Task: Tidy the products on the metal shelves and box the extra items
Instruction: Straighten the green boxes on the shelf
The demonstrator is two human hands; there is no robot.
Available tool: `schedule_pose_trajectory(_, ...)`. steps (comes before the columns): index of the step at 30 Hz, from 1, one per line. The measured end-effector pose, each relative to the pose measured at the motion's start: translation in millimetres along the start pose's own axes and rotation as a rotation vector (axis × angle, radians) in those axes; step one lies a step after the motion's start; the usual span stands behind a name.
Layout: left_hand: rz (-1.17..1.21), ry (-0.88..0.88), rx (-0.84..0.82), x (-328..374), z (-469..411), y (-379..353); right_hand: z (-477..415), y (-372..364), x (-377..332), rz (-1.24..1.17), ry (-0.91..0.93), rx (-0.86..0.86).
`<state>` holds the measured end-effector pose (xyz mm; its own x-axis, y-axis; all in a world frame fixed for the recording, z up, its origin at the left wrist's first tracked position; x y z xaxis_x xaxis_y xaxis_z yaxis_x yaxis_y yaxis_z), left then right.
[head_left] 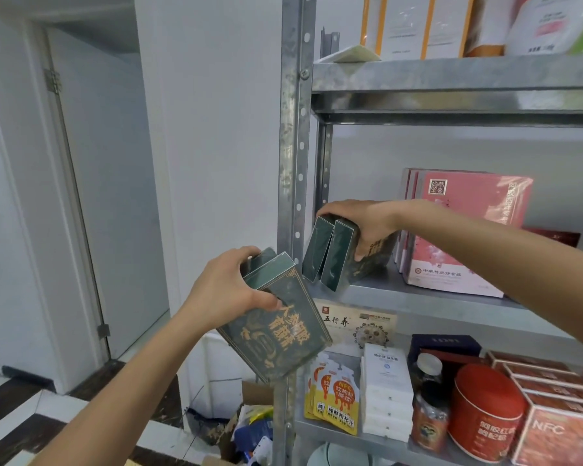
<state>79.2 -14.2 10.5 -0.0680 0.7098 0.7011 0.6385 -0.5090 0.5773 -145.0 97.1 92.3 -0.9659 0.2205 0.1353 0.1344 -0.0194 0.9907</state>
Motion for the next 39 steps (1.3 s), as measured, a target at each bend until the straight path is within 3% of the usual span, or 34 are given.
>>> schedule_pose_trajectory(7, 0.048, 0.048, 0.052, -13, 13, 25, 10, 1, -2, 0.043, 0.056, 0.084)
schedule_pose_trajectory(14, 0.093, 0.043, 0.22, -21, 24, 54, 51, 18, -59, -0.074, 0.275, 0.153)
schedule_pose_trajectory(19, 0.121, 0.016, 0.392, -20, 35, 74, 97, 8, -123, 0.057, 0.501, 0.257)
schedule_pose_trajectory(22, 0.237, -0.035, 0.45, -14, 40, 81, 121, -7, -153, 0.144, 0.537, 0.286)
schedule_pose_trajectory(27, 0.56, -0.089, 0.496, 9, 41, 64, 144, -39, -176, 0.105, 0.444, 0.238)
schedule_pose_trajectory(39, 0.669, -0.128, 0.272, 56, -35, -59, 175, -96, -83, 0.011, -0.093, 0.069)
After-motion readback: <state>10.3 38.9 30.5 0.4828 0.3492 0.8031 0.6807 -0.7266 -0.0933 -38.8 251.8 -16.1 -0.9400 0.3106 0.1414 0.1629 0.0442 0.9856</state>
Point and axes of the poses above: each hand's wrist, its own z-axis away from the middle knuckle, its own y-axis out of the back of the hand, x = y × z, the point moved 5 cm from there along -z, towards the middle knuckle, and after that the axes turned 3 degrees about z, right-handed, at the moved point
